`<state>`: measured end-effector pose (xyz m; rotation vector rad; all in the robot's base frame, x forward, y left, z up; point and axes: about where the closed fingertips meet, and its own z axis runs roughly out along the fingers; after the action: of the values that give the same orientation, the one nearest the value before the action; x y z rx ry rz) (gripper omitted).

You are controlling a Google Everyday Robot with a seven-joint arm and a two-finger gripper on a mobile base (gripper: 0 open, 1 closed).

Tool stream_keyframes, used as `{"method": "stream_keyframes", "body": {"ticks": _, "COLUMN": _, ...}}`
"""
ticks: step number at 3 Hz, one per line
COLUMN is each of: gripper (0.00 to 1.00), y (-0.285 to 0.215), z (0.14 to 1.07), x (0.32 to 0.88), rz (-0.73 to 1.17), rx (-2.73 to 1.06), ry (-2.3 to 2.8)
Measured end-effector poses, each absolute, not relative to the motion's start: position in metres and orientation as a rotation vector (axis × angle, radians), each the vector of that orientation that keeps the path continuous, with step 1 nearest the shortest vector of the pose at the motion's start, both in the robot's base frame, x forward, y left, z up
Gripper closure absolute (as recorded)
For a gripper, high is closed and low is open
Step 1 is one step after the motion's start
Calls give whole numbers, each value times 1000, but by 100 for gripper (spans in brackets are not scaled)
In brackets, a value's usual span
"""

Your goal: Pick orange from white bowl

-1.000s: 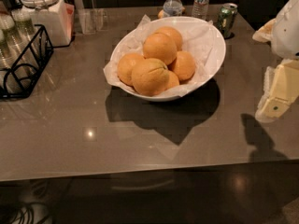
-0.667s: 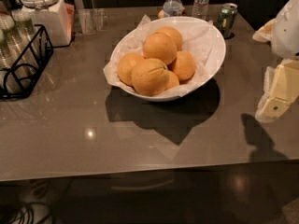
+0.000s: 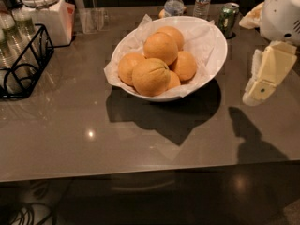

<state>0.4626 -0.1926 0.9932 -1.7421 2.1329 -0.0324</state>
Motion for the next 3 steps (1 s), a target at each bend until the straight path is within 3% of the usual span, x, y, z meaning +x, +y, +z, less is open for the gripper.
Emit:
{"method": "stream_keyframes", "body": {"ticks": 2, "gripper": 0, "y": -104, "z": 1024, "x": 513, "rz": 17, "rx": -2001, "ry": 1875}}
{"method": "stream_keyframes", "body": {"ticks": 3, "gripper": 0, "y": -96, "z": 1029, "x": 517, "rz": 7, "rx": -1991, "ry": 1848}}
